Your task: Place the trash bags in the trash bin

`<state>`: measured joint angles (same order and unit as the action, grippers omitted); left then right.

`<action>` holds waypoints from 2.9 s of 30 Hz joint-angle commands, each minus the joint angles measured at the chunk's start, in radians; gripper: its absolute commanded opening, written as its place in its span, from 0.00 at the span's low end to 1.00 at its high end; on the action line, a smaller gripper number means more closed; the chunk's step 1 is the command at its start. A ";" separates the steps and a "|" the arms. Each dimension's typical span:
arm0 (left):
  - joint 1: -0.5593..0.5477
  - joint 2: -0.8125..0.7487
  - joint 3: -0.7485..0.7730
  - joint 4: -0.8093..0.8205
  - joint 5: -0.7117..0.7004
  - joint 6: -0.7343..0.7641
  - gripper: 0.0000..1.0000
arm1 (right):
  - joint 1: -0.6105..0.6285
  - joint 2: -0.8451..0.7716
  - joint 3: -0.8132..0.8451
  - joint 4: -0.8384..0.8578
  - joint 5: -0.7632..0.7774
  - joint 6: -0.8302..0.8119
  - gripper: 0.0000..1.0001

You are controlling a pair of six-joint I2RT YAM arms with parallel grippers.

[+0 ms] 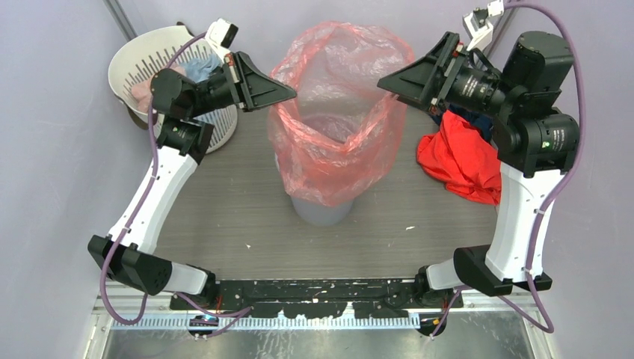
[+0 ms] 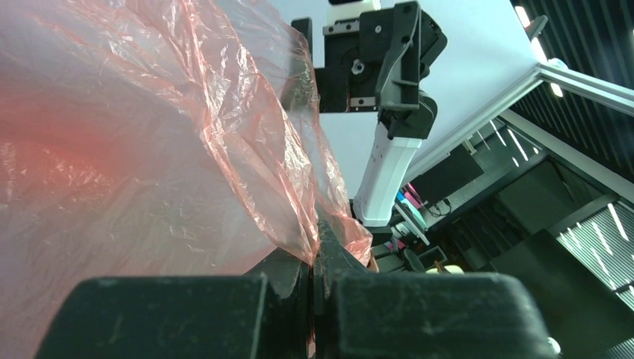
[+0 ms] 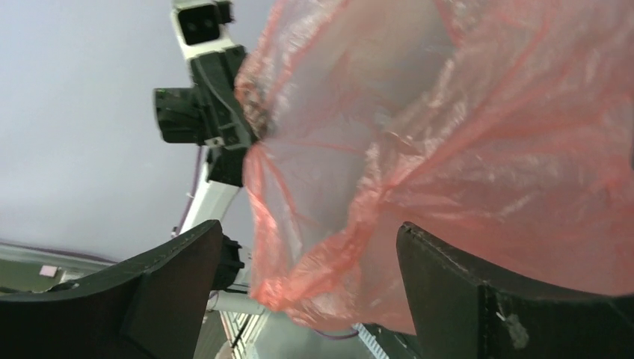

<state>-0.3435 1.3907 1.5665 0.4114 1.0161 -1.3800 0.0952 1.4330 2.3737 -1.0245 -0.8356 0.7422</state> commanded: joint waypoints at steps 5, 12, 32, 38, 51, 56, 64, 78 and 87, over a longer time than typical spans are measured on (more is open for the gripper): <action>0.092 -0.014 0.012 0.050 0.038 -0.017 0.00 | -0.007 -0.099 -0.080 -0.107 0.094 -0.096 0.94; 0.095 -0.017 -0.011 0.134 0.056 -0.080 0.00 | -0.008 -0.132 0.000 0.053 0.067 0.047 0.72; 0.095 -0.073 -0.072 0.231 0.107 -0.162 0.00 | 0.061 0.177 0.216 0.459 -0.037 0.357 0.01; 0.095 -0.076 -0.083 0.234 0.126 -0.162 0.00 | 0.211 0.286 0.348 0.246 0.007 0.204 0.01; 0.095 -0.084 -0.094 0.211 0.140 -0.148 0.00 | 0.408 0.263 0.322 -0.233 0.644 -0.288 0.01; 0.095 -0.095 -0.102 0.186 0.149 -0.127 0.00 | 0.495 0.209 0.272 -0.143 0.802 -0.336 0.01; 0.095 -0.105 -0.141 0.191 0.153 -0.117 0.00 | 0.547 0.120 0.207 0.079 0.752 -0.322 0.01; 0.095 -0.105 -0.119 0.189 0.170 -0.122 0.00 | 0.684 0.355 0.305 -0.066 0.862 -0.387 0.01; 0.095 -0.120 -0.136 0.193 0.170 -0.124 0.00 | 0.771 0.367 0.233 -0.151 1.049 -0.432 0.01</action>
<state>-0.2504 1.3136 1.4181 0.5777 1.1755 -1.5112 0.8303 1.8576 2.6209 -1.1667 0.1024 0.3435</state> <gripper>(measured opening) 0.006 0.029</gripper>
